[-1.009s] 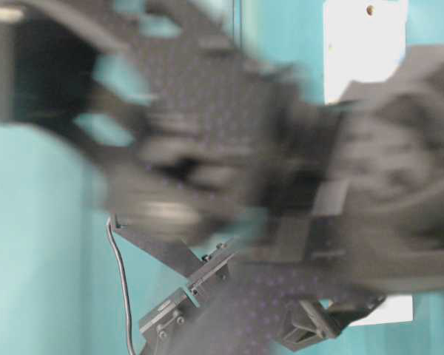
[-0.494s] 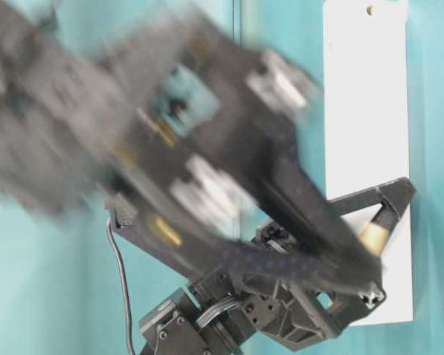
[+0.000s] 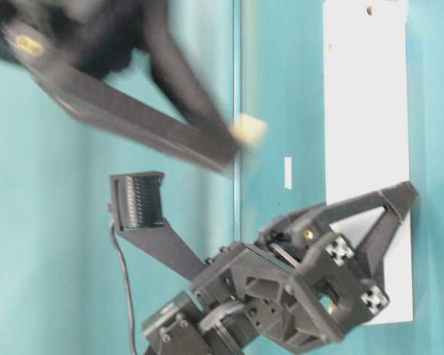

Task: Move the wooden board into place and insert the rod into its hole.
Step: 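Carry the dowel with the right gripper to the board's right end, then align the dowel tip with the board's end hole using the right gripper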

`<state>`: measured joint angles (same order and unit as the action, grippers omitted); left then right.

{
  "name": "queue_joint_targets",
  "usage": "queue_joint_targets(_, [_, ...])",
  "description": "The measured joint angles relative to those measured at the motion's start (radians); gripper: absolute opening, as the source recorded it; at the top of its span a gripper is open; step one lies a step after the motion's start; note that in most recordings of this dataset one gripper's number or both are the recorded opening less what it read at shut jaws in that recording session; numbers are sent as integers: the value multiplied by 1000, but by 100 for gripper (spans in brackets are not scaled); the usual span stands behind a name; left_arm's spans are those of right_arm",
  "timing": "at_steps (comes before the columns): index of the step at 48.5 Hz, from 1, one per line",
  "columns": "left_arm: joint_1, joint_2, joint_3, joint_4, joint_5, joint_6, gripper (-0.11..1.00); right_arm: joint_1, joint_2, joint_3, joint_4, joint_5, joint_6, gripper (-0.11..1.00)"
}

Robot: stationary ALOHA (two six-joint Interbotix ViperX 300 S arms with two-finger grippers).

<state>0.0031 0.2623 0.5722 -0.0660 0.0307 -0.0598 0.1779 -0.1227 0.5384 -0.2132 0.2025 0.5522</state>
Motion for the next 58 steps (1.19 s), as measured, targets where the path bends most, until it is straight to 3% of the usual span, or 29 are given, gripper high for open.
queue_joint_targets(14, [0, 0, 12, 0, -3, 0, 47, -121, -204, 207, -5, -92, -3, 9])
queue_joint_targets(25, [0, 0, 12, -2, -6, 0, 47, -175, -298, 402, -5, -347, -9, 9])
queue_joint_targets(36, [0, 0, 14, -2, -17, 0, 45, -216, -305, 511, -5, -568, -29, 9])
queue_joint_targets(48, [5, 6, 12, -2, -26, 0, 24, -250, -265, 566, -5, -723, -137, 9])
queue_joint_targets(58, [5, 18, 9, -2, -31, 0, 24, -275, -212, 618, -6, -876, -183, 9])
